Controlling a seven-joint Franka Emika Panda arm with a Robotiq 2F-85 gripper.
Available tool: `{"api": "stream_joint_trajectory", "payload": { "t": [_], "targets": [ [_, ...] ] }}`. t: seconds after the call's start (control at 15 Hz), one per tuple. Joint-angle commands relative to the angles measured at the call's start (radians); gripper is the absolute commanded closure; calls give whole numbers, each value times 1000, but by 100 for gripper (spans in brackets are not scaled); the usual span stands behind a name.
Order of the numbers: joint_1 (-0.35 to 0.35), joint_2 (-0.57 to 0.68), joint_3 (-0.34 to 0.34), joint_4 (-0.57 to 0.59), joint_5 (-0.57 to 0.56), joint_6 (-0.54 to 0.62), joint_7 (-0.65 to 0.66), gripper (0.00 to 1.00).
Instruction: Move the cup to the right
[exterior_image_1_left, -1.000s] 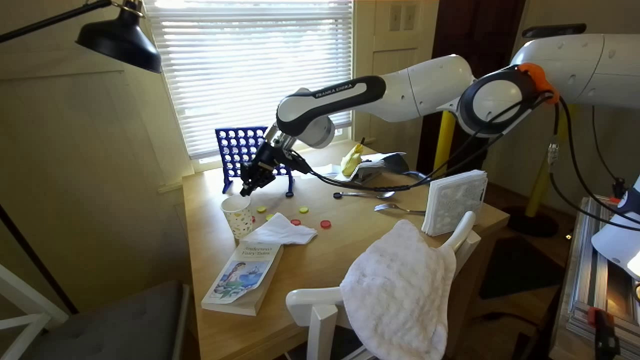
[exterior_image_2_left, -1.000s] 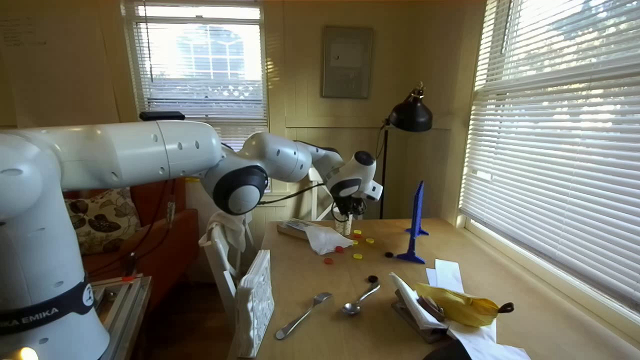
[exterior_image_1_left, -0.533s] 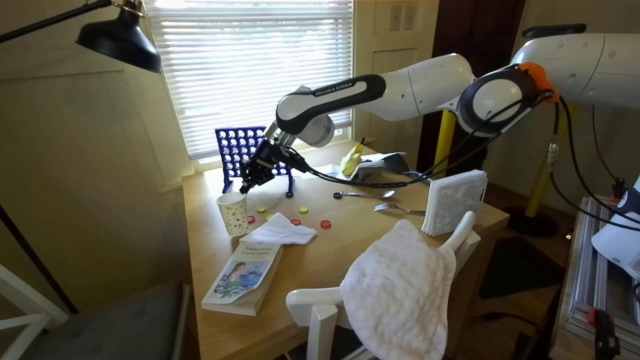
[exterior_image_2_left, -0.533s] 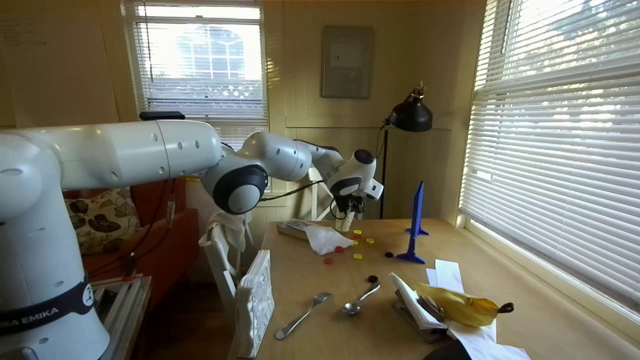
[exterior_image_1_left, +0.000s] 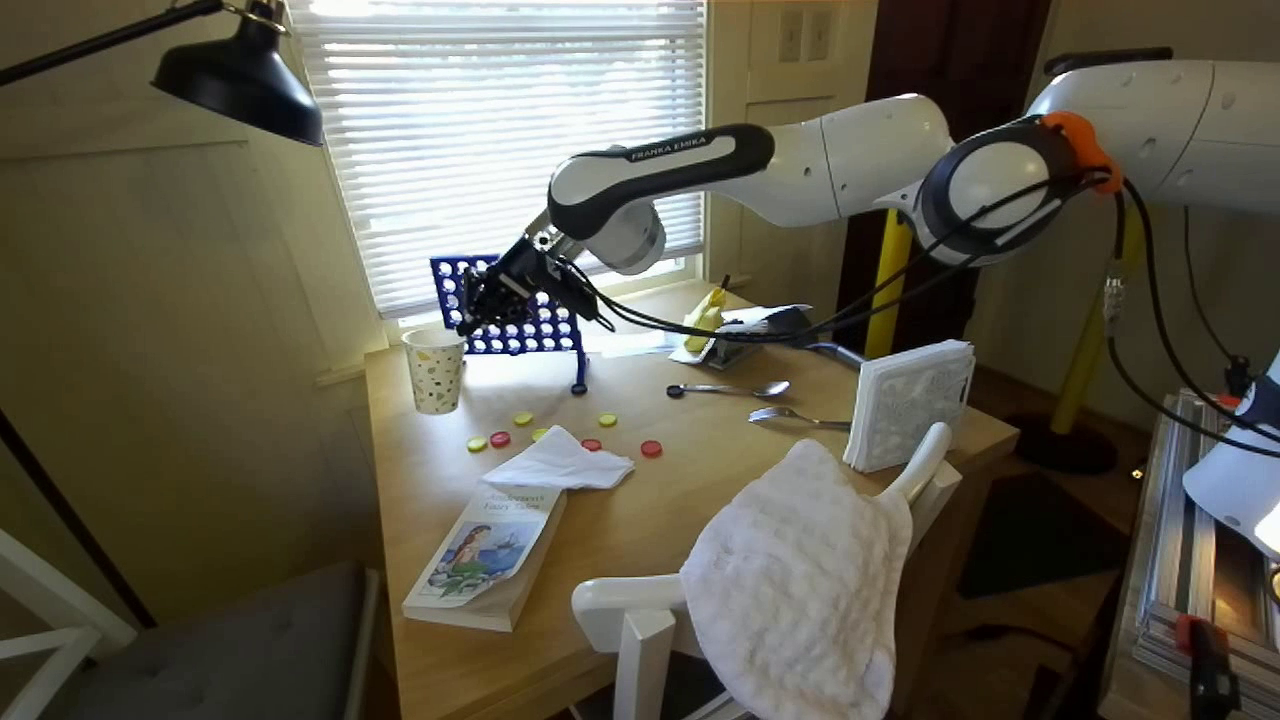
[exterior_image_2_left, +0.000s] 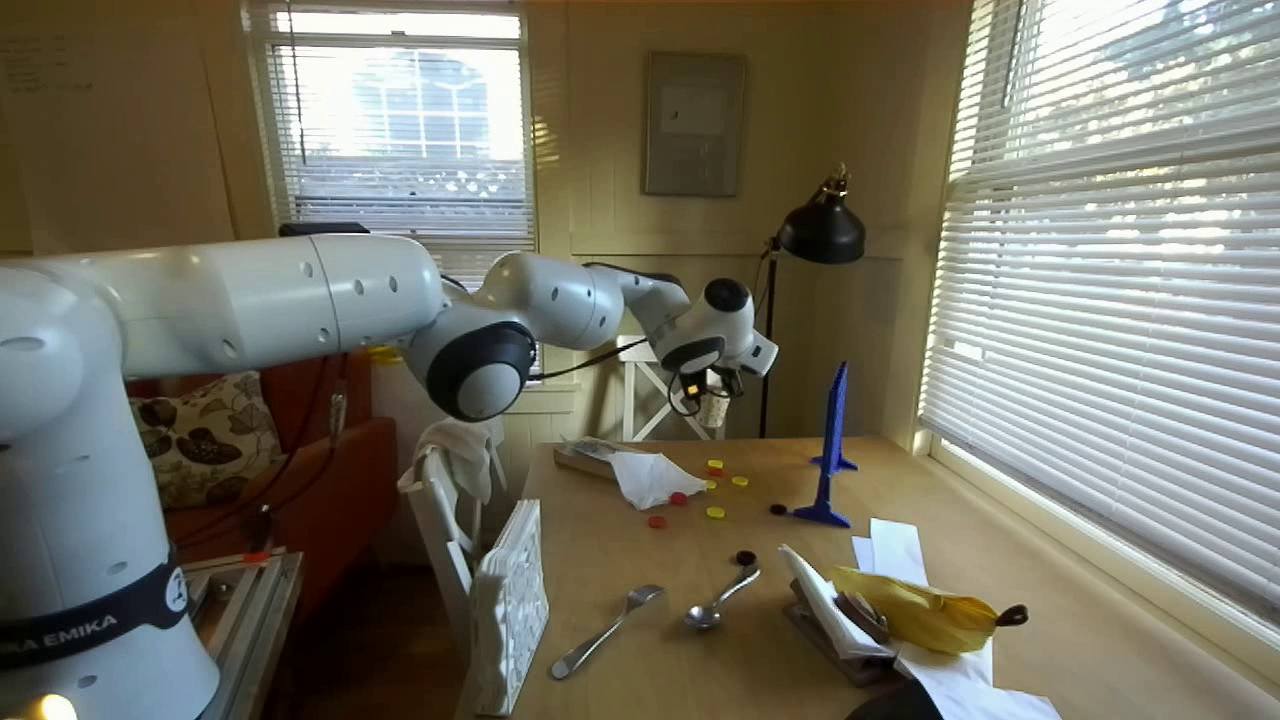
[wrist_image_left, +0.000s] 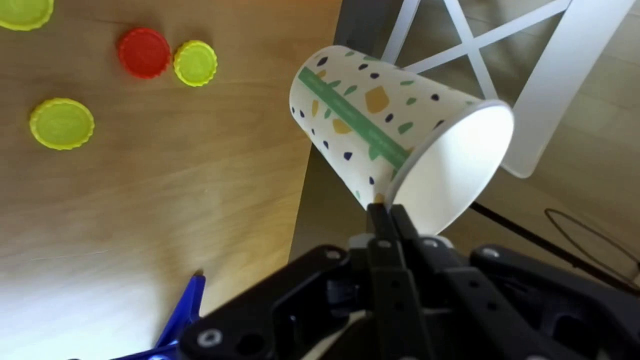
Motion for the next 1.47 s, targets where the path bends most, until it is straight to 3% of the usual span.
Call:
{"api": "stream_joint_trajectory", "payload": {
  "t": [0.0, 0.27, 0.53, 0.8, 1.0, 1.13, 1.2, 1.4],
  "targets": [
    [33, -95, -172, -89, 15, -46, 269, 99],
    [109, -162, -339, -136, -3, -119, 570, 99],
    [183, -217, -410, -178, -36, -291, 790, 99],
    [247, -292, -427, -243, -21, -477, 939, 99],
    [284, -342, -407, -289, -24, -551, 860, 99],
    [312, -382, -413, -331, -35, -508, 795, 99],
    [295, -300, -411, -223, -19, -528, 848, 99],
    [303, -310, -411, -231, -19, -527, 845, 97]
  ]
}}
